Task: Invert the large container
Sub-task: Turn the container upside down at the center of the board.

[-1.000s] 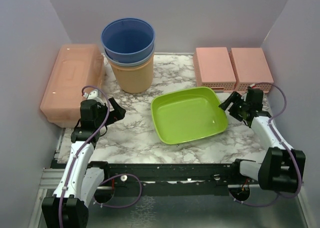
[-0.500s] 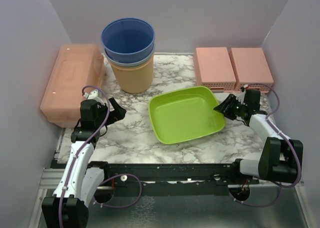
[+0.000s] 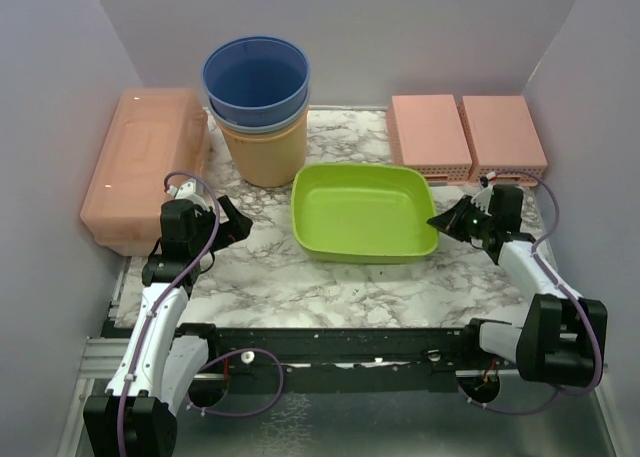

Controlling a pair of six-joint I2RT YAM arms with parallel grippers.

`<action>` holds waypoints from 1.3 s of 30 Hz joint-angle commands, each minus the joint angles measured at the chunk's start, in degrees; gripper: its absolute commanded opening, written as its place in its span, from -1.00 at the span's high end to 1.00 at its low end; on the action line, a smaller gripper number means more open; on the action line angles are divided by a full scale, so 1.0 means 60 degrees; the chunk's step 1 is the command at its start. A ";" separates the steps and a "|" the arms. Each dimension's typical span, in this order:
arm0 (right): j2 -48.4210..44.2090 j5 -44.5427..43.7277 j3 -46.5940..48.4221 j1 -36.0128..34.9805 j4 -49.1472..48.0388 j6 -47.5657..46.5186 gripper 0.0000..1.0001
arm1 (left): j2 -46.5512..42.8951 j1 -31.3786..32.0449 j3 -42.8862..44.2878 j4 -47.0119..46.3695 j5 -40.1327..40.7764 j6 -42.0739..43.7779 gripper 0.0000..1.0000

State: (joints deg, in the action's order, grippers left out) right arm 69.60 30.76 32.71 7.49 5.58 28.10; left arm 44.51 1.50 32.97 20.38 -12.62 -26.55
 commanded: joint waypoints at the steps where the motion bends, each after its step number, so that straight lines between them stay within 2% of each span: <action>1: -0.0862 0.0281 0.0403 0.0056 0.0229 -0.0099 0.99 | -0.0148 -0.0059 0.0055 -0.0195 -0.0021 -0.0001 -0.98; 9: -0.3080 -0.0775 0.1515 -0.0041 0.1762 -0.0915 0.99 | -0.0850 -0.0059 -0.0012 -0.0189 0.0676 -0.0141 -0.98; 15: -0.4093 -0.2355 0.2362 -0.0866 0.2397 -0.1917 0.99 | -0.1267 -0.0071 -0.0076 -0.0175 0.1120 -0.0204 -0.98; 20: -0.3875 -0.3685 0.3483 -0.2636 0.2806 -0.2736 0.99 | -0.1255 -0.0101 -0.0083 -0.0160 0.1195 -0.0219 -0.98; 25: -0.3335 -0.7461 0.4133 -0.5440 0.2770 -0.4353 0.99 | -0.1272 -0.0118 -0.0061 -0.0120 0.1257 -0.0214 -0.98; 29: -0.2616 -0.9457 0.4743 -0.7080 0.2590 -0.5217 0.99 | -0.1305 -0.0132 -0.0047 -0.0088 0.1342 -0.0209 -0.98; 39: -0.2101 -1.1129 0.5054 -0.8404 0.0853 -0.7128 0.99 | -0.1430 -0.0132 -0.0061 -0.0079 0.1478 -0.0220 -0.98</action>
State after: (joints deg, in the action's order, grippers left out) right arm 56.58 -27.75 59.94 -39.94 20.16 -7.79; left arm 36.62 1.13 32.97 20.21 -5.28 -27.44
